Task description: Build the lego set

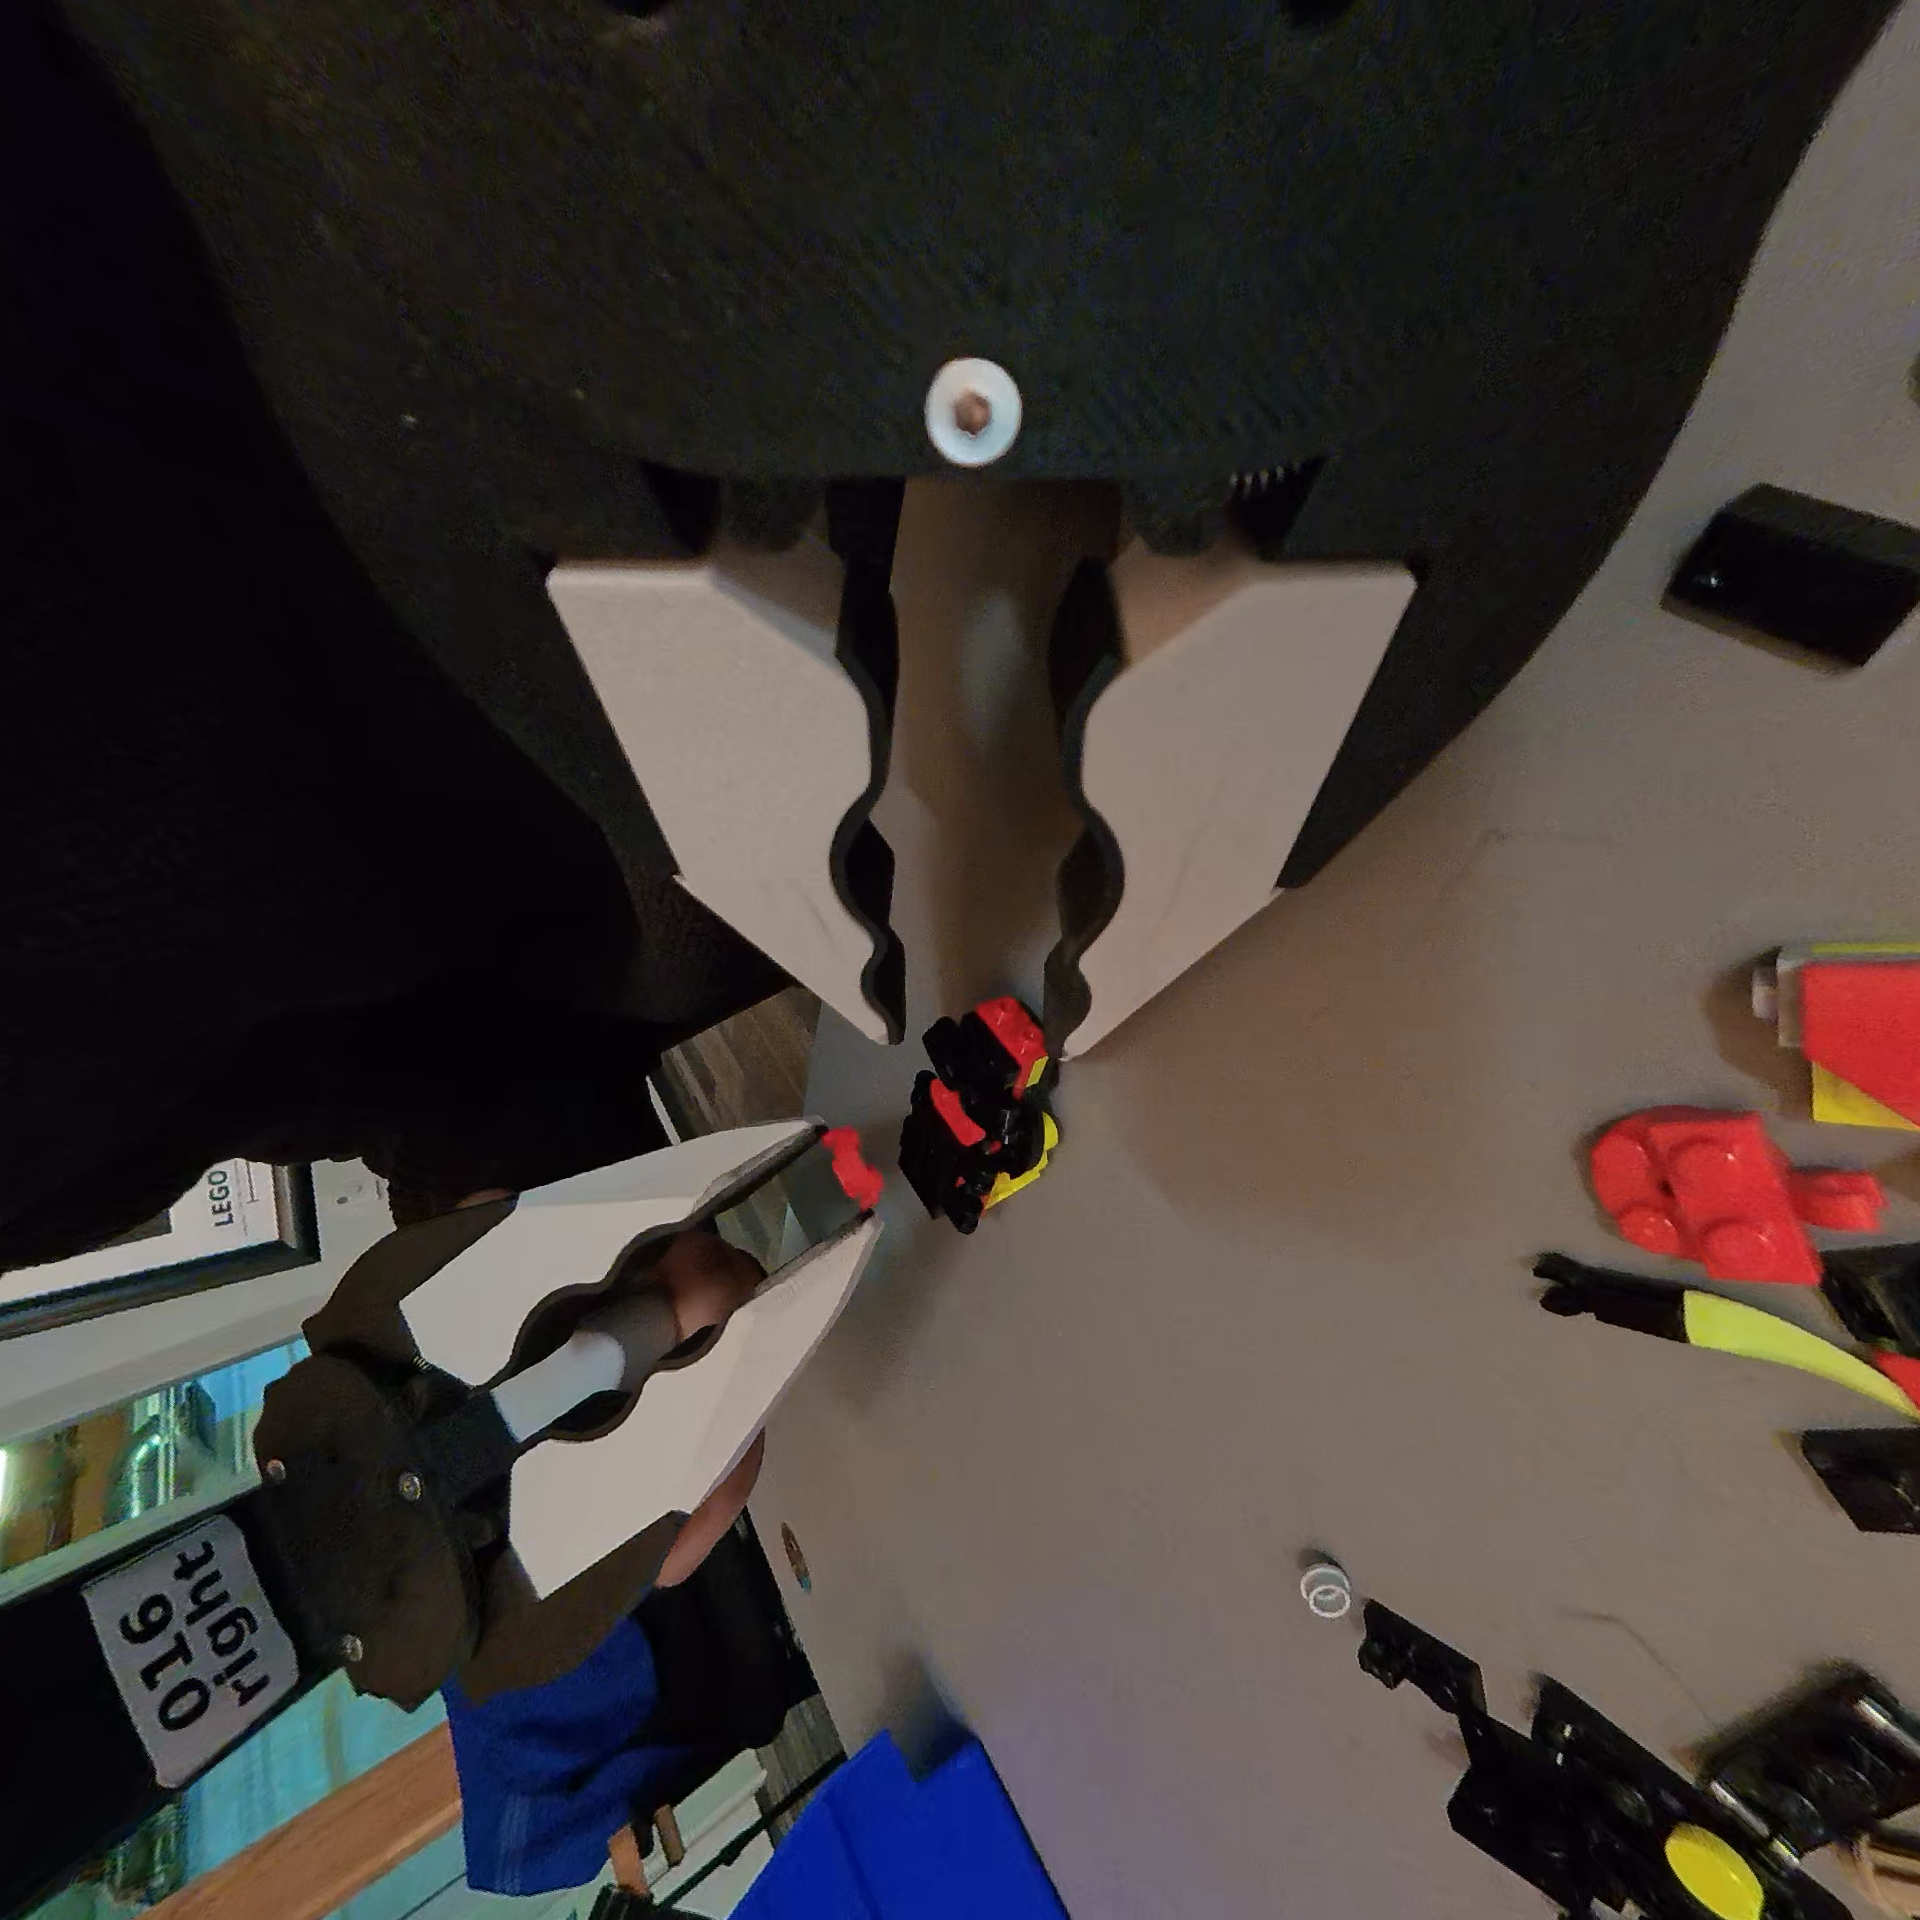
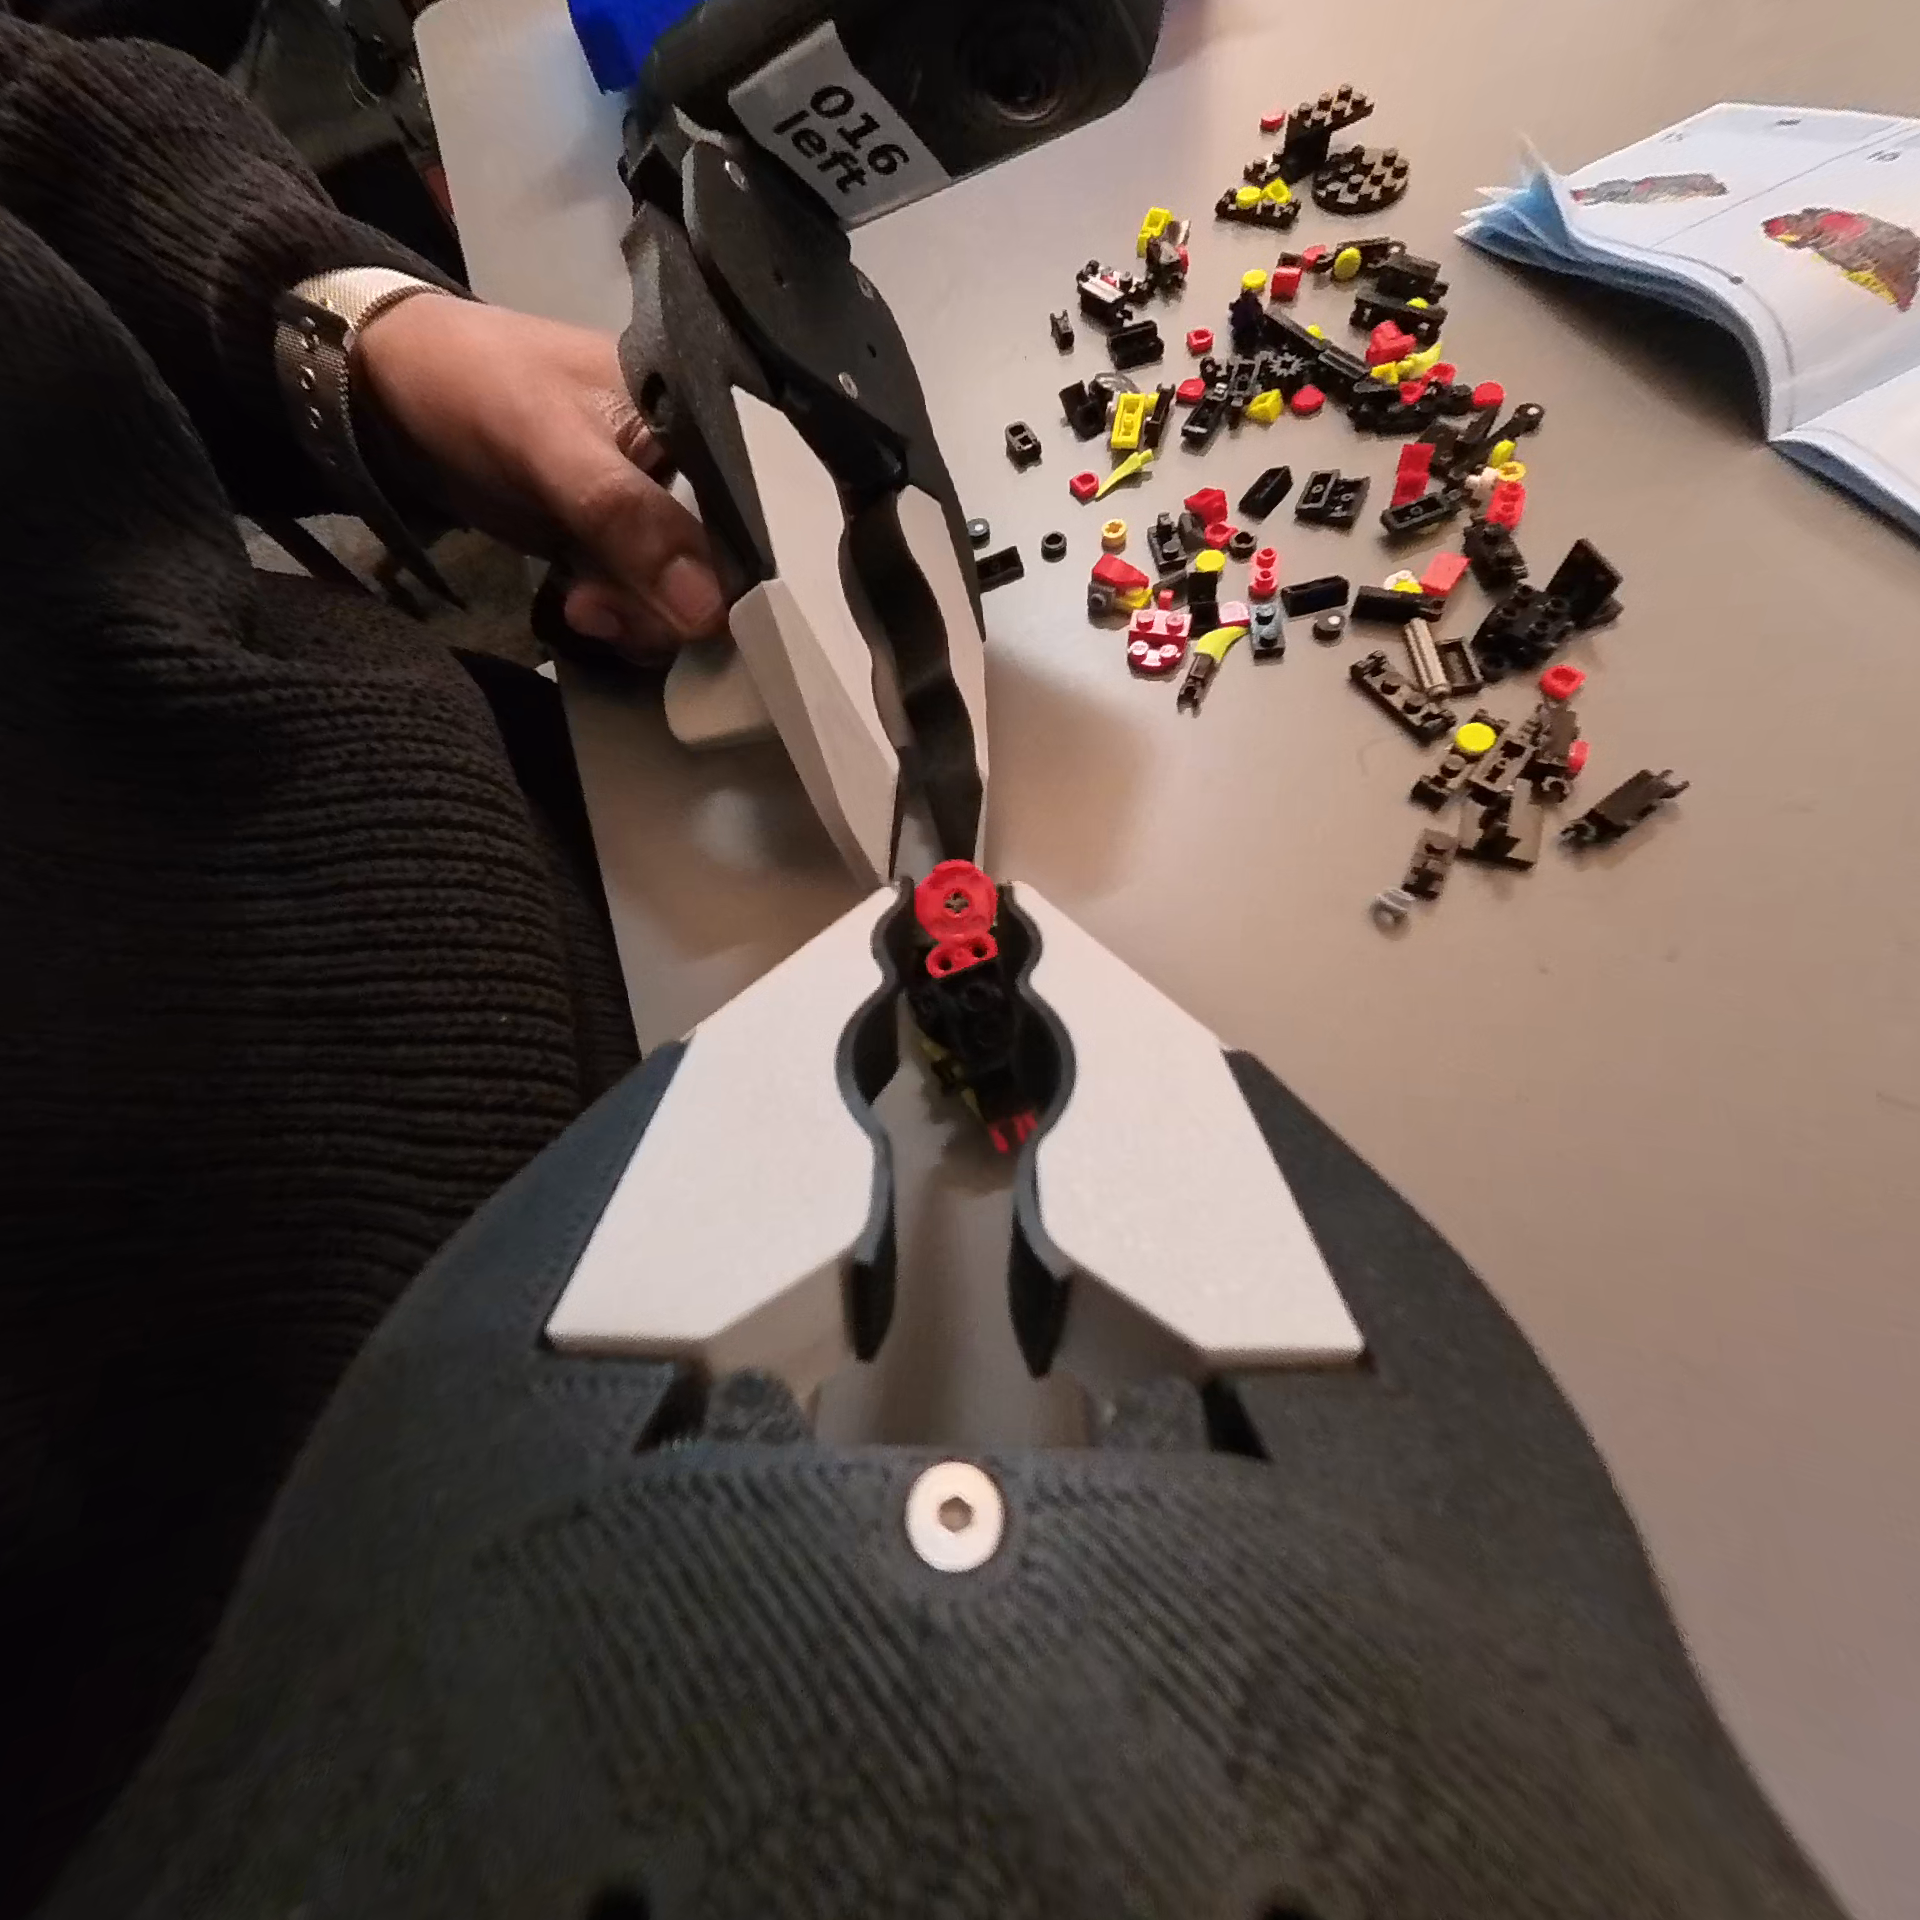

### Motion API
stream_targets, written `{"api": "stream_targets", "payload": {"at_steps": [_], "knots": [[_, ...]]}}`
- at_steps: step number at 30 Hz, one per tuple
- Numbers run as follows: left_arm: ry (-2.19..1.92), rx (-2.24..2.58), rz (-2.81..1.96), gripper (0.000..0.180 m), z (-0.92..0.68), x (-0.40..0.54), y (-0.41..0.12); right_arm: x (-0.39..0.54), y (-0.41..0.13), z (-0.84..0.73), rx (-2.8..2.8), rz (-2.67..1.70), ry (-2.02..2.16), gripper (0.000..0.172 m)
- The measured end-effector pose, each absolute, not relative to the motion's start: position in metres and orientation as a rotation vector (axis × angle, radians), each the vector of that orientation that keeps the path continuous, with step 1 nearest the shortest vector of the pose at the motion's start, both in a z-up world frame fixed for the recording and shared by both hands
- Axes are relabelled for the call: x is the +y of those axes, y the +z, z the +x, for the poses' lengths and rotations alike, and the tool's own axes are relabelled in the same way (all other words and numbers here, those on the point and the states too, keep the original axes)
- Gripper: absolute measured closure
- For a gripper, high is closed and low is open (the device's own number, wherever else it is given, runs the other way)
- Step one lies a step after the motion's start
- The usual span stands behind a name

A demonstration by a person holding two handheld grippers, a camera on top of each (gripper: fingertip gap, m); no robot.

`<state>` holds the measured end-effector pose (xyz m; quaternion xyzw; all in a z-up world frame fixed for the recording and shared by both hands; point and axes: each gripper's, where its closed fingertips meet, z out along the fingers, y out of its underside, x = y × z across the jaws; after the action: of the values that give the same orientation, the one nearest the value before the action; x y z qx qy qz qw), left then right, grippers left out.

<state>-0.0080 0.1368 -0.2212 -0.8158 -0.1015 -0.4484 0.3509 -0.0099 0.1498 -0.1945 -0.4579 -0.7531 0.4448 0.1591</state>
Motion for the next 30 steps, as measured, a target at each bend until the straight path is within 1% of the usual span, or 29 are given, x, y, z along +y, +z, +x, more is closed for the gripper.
{"api": "stream_targets", "payload": {"at_steps": [30], "knots": [[-1.195,-0.294,-2.074,0.158,-0.0127,0.1405,-0.2182,0.1515,-0.1964,-0.0139,-2.134,-1.338,1.331,0.159]]}}
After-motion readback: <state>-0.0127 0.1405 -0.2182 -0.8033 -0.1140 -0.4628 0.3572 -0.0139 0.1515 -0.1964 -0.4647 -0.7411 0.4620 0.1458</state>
